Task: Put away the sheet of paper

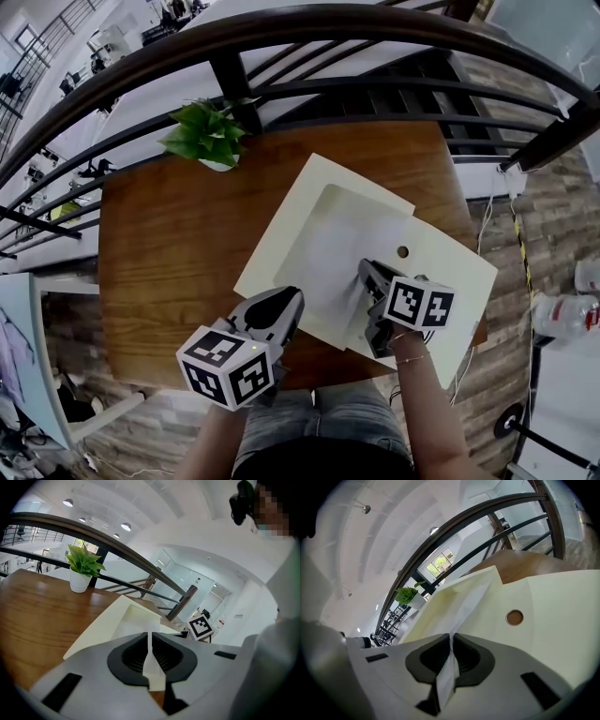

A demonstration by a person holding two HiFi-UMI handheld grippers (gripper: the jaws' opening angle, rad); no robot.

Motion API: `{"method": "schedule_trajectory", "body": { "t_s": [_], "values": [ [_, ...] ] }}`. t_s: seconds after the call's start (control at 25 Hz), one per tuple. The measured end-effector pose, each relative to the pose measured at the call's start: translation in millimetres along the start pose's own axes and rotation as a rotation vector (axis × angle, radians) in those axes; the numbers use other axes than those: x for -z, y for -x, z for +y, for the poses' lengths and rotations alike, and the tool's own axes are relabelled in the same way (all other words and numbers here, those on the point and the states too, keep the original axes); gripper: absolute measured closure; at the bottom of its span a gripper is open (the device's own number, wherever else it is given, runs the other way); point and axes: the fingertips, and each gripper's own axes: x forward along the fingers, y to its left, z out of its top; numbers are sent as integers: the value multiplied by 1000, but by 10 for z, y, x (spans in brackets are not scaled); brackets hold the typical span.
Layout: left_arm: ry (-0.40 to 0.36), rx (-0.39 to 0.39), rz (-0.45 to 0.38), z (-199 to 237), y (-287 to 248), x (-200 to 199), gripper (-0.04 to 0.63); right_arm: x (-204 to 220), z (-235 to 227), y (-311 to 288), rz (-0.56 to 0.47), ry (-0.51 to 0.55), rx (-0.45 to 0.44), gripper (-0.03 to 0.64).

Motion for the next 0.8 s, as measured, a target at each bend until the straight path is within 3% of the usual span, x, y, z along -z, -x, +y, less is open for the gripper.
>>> {"method": "schedule_trajectory", "body": {
  "t_s": [0.8],
  "values": [
    [20, 5, 8, 65, -27, -60, 557, 31, 53, -241, 69, 73, 34, 574]
  ]
}}
